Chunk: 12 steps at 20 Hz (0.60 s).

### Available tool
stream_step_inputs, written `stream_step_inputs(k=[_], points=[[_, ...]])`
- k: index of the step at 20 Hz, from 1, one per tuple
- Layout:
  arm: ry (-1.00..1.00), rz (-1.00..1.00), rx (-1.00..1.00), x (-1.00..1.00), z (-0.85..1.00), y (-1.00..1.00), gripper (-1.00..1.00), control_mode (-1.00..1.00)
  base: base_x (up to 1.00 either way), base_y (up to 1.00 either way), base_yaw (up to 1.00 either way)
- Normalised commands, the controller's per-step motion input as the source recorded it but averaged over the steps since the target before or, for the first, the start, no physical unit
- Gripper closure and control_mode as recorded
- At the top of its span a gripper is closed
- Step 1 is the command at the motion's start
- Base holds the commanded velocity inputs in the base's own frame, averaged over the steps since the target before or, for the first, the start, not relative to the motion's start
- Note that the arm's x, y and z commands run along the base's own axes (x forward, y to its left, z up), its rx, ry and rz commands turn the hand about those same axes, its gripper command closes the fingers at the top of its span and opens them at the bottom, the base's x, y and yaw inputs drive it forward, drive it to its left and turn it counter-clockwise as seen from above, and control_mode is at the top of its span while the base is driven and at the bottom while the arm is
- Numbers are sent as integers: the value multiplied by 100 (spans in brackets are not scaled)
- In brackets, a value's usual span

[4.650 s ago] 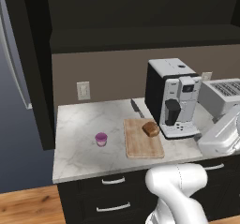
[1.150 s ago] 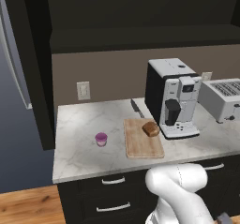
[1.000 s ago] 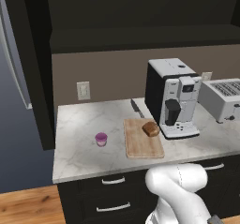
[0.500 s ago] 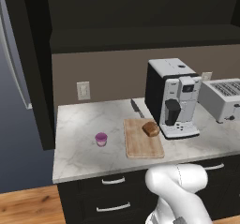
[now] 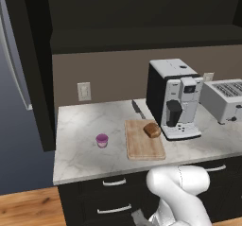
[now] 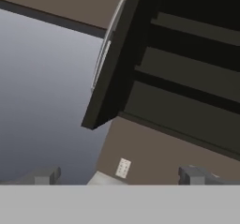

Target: Pick the bread, place it on the cutting board, pick the jam, place it on the counter, and close the cabinet.

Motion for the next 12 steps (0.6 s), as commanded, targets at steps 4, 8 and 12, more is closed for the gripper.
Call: stream_step_inputs(k=[4, 8, 12], points=[[-2, 0, 0, 8, 0, 38, -100, -100, 0, 0, 0], [-2, 0, 0, 1, 0, 41, -100, -100, 0, 0, 0], [-3, 0, 0, 11, 0, 38, -100, -100, 0, 0, 0]])
